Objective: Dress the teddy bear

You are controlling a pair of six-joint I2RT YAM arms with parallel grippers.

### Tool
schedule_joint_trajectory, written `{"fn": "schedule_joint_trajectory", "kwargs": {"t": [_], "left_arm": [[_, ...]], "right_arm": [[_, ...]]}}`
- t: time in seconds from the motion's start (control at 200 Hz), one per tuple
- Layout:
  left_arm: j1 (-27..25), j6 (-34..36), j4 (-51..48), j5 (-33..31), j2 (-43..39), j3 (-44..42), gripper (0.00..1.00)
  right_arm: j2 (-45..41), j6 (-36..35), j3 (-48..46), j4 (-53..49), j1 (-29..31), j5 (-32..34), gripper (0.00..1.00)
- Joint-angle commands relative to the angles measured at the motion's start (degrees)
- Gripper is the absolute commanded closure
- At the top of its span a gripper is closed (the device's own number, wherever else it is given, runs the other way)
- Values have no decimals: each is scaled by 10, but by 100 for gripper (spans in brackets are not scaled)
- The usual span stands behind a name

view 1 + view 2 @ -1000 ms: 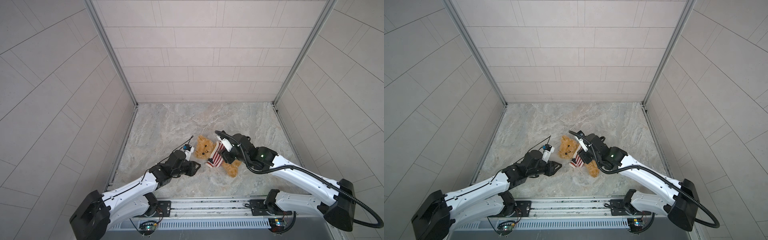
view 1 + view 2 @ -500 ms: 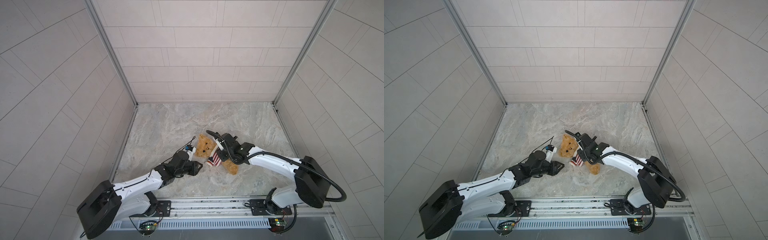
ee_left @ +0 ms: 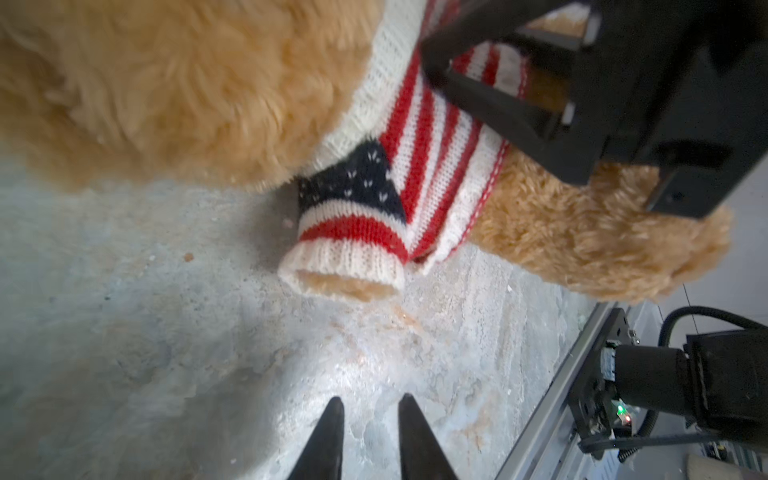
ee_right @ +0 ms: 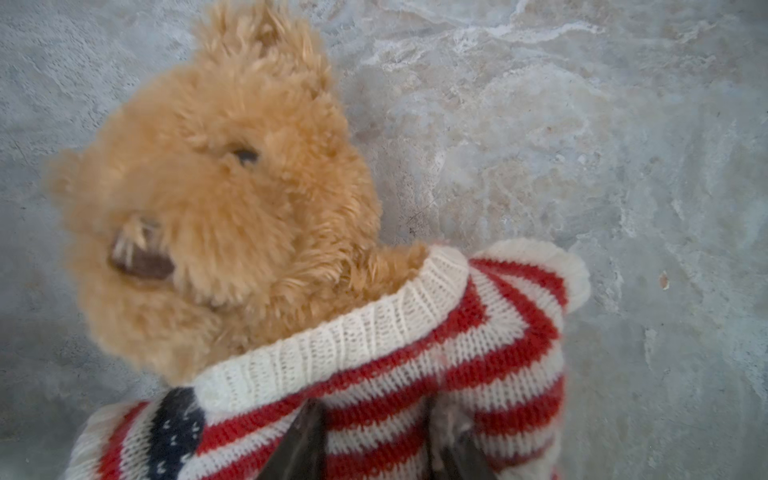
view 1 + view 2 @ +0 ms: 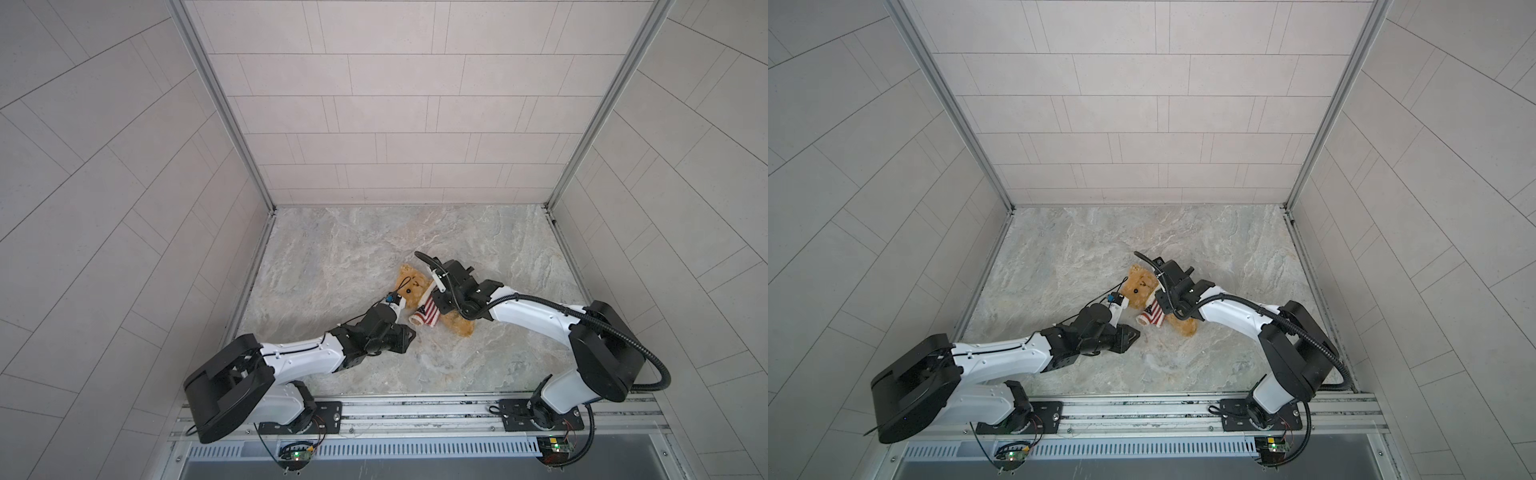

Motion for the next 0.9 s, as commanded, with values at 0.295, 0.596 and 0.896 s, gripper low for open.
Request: {"fn": "schedule_joint_trajectory", "kwargs": {"t": [0.295, 0.596, 0.896], "left_arm": [[-2, -1, 36, -66, 85, 65, 72], [0, 0, 34, -102, 109, 84, 70], [6, 0, 52, -104, 135, 94, 65]], "right_arm": [[12, 17, -36, -19, -8, -21, 59], [9, 19, -43, -16, -9, -22, 59], [10, 21, -46, -11, -9, -24, 59]]}}
